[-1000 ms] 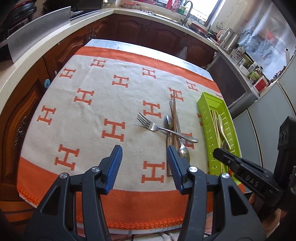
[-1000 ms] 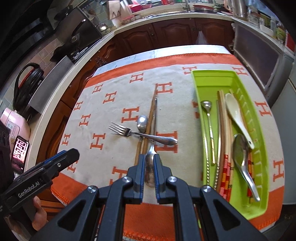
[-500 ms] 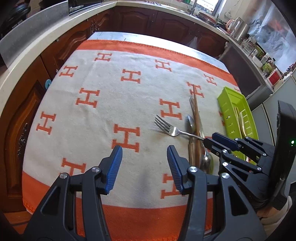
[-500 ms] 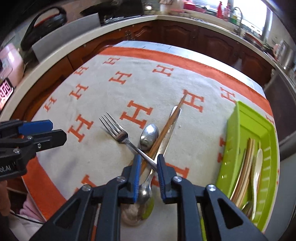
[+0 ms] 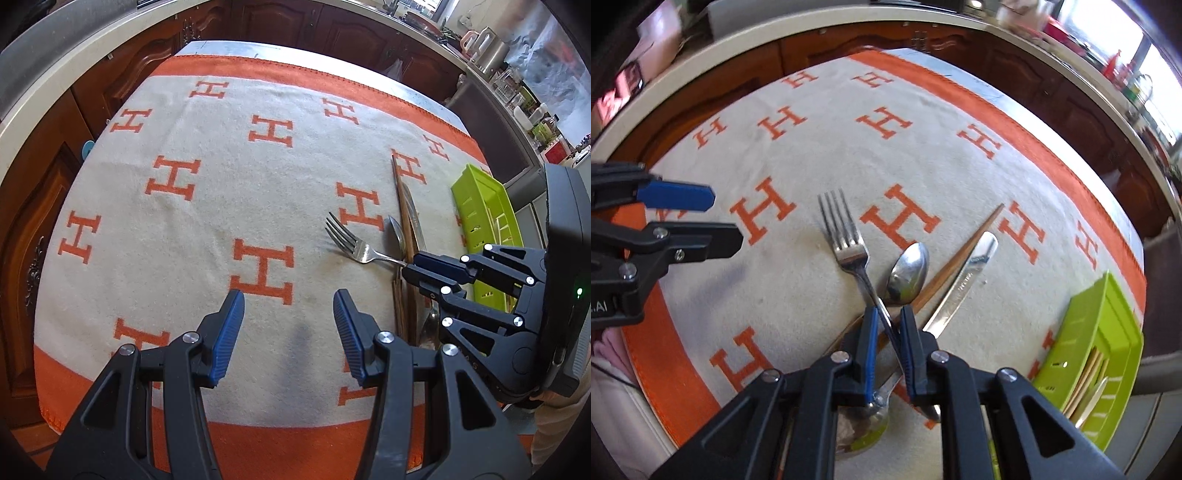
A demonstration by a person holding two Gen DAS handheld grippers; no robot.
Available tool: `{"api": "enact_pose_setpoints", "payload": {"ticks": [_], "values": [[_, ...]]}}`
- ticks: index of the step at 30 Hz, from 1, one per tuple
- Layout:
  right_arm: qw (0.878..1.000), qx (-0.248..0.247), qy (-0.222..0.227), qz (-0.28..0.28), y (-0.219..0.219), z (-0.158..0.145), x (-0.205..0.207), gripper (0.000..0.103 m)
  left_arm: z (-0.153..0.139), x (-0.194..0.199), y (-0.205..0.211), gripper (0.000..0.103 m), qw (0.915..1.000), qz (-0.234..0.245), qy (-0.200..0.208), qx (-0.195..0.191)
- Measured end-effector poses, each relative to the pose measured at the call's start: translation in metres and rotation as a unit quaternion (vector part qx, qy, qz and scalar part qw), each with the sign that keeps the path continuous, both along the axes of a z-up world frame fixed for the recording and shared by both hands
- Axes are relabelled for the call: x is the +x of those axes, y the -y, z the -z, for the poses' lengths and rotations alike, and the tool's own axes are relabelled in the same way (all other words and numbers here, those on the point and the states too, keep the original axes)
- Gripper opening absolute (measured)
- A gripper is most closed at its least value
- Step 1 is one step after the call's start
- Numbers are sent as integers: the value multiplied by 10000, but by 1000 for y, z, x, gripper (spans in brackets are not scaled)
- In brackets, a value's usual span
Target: Organize utensils
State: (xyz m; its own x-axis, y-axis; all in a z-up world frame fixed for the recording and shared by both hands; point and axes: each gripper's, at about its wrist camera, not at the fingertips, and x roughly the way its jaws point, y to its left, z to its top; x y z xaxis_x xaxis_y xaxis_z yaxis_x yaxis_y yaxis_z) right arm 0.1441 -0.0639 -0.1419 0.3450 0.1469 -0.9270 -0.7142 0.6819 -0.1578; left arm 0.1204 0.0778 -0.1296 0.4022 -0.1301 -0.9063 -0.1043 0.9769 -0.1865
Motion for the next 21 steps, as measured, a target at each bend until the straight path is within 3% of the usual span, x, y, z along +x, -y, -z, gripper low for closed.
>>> {"api": "enact_pose_setpoints", "payload": {"ticks": [7, 14, 21], "values": [[9970, -530, 22, -561, -16, 3, -11, 11, 2, 0, -3, 47, 10000, -16, -53, -34], [9980, -304, -281, -475, -12, -3, -9, 8, 1, -2, -6, 47, 9999, -70, -70, -59], [9963, -502, -120, -681, -20, 4, -14, 9, 1, -2, -7, 47, 9999, -98, -100, -89]]}}
